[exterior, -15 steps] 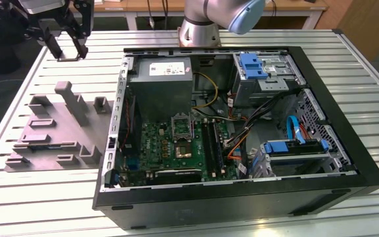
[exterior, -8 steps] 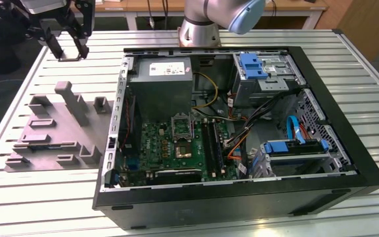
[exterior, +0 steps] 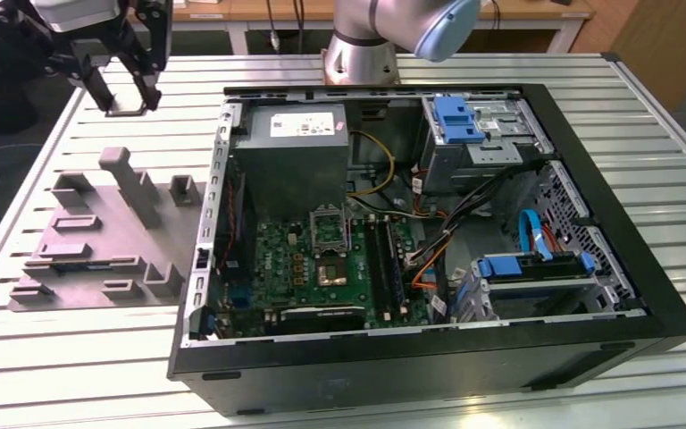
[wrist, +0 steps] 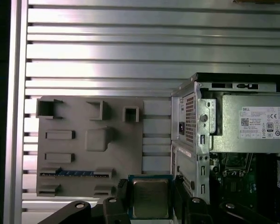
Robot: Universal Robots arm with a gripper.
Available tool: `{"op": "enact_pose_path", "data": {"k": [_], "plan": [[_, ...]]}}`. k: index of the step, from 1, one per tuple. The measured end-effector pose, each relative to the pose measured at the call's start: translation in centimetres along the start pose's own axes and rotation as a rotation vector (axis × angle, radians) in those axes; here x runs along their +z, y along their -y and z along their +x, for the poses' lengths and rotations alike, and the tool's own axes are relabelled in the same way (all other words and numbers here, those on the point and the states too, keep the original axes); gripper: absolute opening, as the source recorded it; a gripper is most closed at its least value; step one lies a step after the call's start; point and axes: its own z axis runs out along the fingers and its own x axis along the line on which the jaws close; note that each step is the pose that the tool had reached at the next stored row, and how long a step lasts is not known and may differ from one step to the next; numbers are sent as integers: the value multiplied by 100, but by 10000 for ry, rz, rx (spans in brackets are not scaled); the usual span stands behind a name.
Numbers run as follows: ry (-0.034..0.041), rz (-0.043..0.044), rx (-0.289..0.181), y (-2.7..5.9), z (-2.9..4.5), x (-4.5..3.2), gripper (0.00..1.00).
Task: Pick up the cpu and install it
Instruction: 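Pick up the cpu and move it towards the insertion slot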
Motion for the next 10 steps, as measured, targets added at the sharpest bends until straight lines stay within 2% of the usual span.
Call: {"op": "enact_pose_path", "data": {"k": [7, 10], "plan": [[-1, 1, 0, 4, -190, 7, 47], [0, 1, 0, 3, -250, 8, 47]]}}
